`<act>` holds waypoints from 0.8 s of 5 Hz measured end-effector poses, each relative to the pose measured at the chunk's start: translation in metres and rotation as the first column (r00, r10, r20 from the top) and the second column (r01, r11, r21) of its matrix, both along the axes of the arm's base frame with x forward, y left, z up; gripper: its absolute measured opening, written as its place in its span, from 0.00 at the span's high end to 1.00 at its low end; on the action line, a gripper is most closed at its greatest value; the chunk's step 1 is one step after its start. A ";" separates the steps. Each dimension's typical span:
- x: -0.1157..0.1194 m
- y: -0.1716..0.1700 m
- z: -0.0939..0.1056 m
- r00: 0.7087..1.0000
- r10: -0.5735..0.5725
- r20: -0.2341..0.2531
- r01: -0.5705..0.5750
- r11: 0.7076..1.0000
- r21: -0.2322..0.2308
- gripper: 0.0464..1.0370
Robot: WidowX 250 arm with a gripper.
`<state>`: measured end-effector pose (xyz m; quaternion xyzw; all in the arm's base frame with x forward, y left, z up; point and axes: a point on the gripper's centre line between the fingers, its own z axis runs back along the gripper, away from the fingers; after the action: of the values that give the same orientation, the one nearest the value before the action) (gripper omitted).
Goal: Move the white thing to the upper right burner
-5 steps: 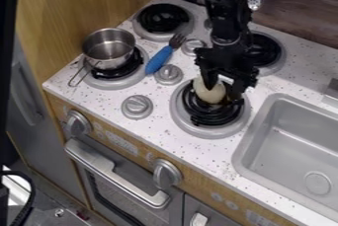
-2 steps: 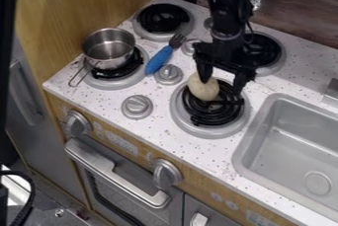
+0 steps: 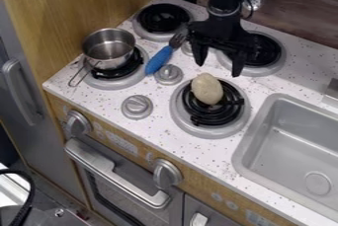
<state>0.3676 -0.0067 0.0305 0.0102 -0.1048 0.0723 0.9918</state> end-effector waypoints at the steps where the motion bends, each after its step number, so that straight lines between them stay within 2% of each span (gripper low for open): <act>1: 0.002 0.001 -0.015 0.974 0.214 -0.076 -0.216 0.976 -0.014 0.04; 2: 0.002 -0.002 -0.039 0.922 0.357 -0.153 -0.368 0.929 -0.049 0.04; 3: 0.008 0.001 -0.053 0.890 0.439 -0.121 -0.450 0.890 -0.075 0.04; 4: 0.009 0.014 -0.066 0.860 0.496 -0.117 -0.501 0.865 -0.021 0.04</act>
<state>0.3768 0.0069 -0.0355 0.0157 -0.0431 0.3283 0.9435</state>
